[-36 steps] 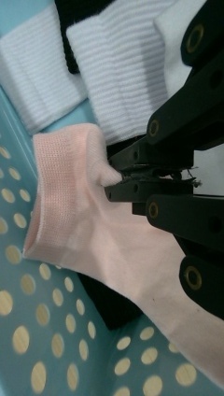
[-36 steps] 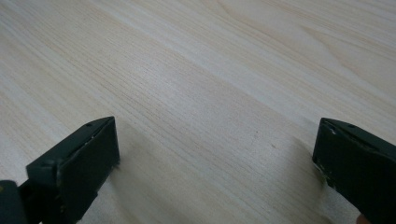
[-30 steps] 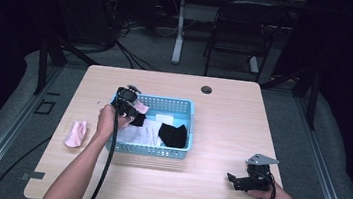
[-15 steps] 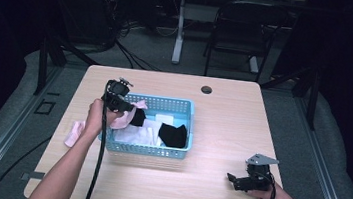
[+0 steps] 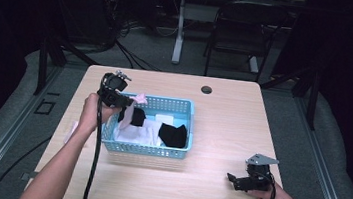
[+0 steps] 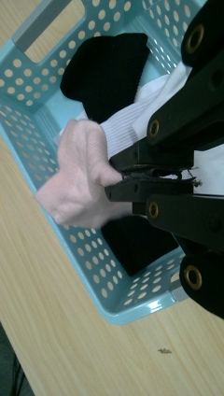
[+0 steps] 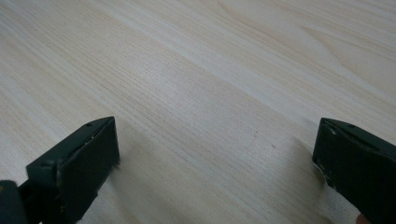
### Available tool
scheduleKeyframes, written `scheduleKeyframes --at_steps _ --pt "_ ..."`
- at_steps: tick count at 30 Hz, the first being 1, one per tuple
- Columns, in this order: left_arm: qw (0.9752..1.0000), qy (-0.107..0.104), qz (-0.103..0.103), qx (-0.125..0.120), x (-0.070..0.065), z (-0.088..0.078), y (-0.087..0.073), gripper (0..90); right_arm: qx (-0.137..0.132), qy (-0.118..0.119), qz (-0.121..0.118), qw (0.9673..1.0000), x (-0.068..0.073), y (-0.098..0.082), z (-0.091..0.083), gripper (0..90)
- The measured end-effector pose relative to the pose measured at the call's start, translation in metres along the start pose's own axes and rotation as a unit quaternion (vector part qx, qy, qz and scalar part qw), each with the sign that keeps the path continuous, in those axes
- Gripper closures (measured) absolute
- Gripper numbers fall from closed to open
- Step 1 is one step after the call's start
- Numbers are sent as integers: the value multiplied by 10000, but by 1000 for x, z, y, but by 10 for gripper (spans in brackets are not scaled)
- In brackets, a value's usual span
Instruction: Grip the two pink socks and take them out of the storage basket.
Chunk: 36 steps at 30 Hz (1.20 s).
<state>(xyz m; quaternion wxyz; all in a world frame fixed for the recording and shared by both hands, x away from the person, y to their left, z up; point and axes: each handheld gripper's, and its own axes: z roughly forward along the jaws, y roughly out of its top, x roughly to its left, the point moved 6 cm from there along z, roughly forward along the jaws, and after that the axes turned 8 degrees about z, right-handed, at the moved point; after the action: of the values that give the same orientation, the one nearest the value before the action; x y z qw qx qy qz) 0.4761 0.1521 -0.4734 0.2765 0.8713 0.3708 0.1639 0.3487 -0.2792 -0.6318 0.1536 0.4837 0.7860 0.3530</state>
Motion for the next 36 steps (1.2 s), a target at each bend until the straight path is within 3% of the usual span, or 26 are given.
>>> scheduleKeyframes --at_steps 22,28,36 --pt "9996 68 66 -275 5 -42 18 863 6 5 -2 10000 0 0 0 0" --pt "9995 88 39 -311 10 -55 19 863 6 4 -3 10000 0 0 0 0" --pt "9991 218 -6 -366 23 -83 19 863 -1 -2 3 10000 0 0 0 0"
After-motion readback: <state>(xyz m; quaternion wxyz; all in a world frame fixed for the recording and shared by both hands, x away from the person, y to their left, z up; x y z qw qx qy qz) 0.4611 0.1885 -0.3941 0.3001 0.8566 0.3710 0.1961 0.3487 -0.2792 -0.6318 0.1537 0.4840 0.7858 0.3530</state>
